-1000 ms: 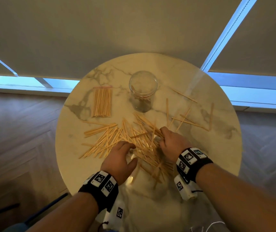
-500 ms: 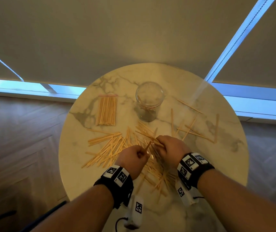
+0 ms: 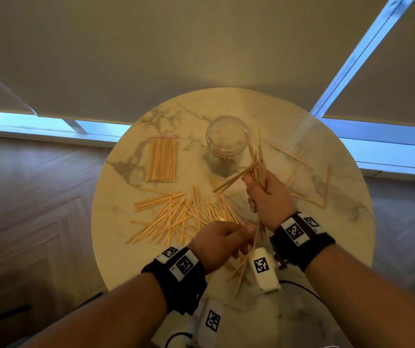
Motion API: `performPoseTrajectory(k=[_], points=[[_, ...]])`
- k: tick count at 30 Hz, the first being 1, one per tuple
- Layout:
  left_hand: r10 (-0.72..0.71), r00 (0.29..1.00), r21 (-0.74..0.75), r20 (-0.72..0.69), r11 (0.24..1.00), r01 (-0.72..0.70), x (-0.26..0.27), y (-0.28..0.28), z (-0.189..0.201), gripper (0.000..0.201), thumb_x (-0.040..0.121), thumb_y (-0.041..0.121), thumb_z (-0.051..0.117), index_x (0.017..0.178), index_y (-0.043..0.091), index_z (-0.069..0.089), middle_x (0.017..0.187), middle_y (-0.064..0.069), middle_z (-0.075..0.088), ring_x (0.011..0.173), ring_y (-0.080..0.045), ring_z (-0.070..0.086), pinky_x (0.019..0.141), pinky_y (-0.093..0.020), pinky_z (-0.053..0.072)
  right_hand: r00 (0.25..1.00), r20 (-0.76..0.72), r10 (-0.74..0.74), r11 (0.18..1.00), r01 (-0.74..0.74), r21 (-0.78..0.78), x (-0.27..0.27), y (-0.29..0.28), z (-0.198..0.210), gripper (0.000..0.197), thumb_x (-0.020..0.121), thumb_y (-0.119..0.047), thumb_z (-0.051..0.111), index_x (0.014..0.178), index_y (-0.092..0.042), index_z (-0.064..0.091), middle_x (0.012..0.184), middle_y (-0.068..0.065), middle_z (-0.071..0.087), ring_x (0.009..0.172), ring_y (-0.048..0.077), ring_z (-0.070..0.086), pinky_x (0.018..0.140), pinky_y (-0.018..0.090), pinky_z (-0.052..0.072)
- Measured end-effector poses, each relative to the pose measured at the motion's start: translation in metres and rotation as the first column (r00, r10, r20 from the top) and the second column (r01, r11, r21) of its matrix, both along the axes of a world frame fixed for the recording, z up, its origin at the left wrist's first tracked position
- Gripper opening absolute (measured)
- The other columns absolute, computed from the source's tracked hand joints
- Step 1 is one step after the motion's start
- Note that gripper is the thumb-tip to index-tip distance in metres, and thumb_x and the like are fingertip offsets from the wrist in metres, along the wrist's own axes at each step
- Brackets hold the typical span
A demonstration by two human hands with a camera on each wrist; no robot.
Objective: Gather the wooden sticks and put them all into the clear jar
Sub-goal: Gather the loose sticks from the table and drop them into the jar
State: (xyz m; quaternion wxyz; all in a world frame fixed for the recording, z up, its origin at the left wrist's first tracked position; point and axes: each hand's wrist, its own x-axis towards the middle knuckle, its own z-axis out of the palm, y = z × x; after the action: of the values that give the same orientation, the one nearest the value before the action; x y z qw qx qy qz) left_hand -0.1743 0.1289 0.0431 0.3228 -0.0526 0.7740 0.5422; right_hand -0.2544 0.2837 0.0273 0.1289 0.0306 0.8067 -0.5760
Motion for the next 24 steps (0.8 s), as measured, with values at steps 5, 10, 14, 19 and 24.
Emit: performPoseTrajectory(k=[5,10,14,19,24], points=[[-0.076,0.997,0.115,-0.007,0.99,0.076,-0.008,0.01,0.018,0.024,0.093,0.038,0.068,0.083,0.019,0.079,0.07,0.0,0.065,0.064,-0.012,0.056,0.07,-0.032,0.047,0.993,0.104,-0.049,0.974,0.07,-0.216,0.009,-0.003,0.012,0.015,0.104,-0.031,0.055,0.099,-0.018,0.06,0.065,0.001,0.051,0.056,0.019,0.048,0.055,0.036,0.044],[-0.064,0.996,0.073,-0.059,0.995,0.069,-0.01,0.005,0.023,0.027,0.098,0.033,0.063,0.076,0.027,0.077,0.066,0.008,0.064,0.06,-0.006,0.053,0.066,-0.026,0.046,0.958,0.192,-0.212,0.833,0.279,-0.478,0.004,0.008,0.03,0.014,0.107,-0.021,0.05,0.097,-0.013,0.057,0.064,0.001,0.05,0.053,0.017,0.045,0.053,0.034,0.043],[-0.126,0.986,-0.083,-0.104,0.99,0.118,-0.003,-0.008,0.02,0.021,0.099,0.038,0.06,0.094,0.03,0.079,0.077,0.009,0.07,0.066,0.0,0.061,0.072,-0.023,0.053,0.963,0.189,-0.193,0.756,0.268,-0.597,-0.004,0.017,0.041,0.017,0.109,-0.018,0.044,0.095,-0.014,0.052,0.064,0.001,0.044,0.052,0.015,0.039,0.05,0.029,0.039],[0.011,0.974,-0.016,-0.225,1.0,-0.015,0.02,-0.034,0.02,0.017,0.099,0.033,0.062,0.099,0.036,0.078,0.088,0.009,0.073,0.081,-0.006,0.068,0.08,-0.026,0.057,0.995,0.094,-0.041,0.864,0.082,-0.497,0.0,0.026,0.04,0.016,0.107,-0.024,0.047,0.093,-0.017,0.051,0.065,-0.002,0.043,0.051,0.012,0.037,0.05,0.028,0.034],[0.204,0.917,-0.004,-0.342,0.976,-0.219,0.001,-0.027,0.041,0.018,0.093,0.041,0.065,0.093,0.032,0.081,0.078,0.008,0.072,0.069,-0.004,0.066,0.067,-0.015,0.052,0.99,0.089,0.111,0.91,-0.066,-0.41,0.017,0.018,0.043,0.018,0.108,-0.023,0.047,0.096,-0.011,0.053,0.065,-0.003,0.045,0.053,0.012,0.038,0.05,0.027,0.035]])
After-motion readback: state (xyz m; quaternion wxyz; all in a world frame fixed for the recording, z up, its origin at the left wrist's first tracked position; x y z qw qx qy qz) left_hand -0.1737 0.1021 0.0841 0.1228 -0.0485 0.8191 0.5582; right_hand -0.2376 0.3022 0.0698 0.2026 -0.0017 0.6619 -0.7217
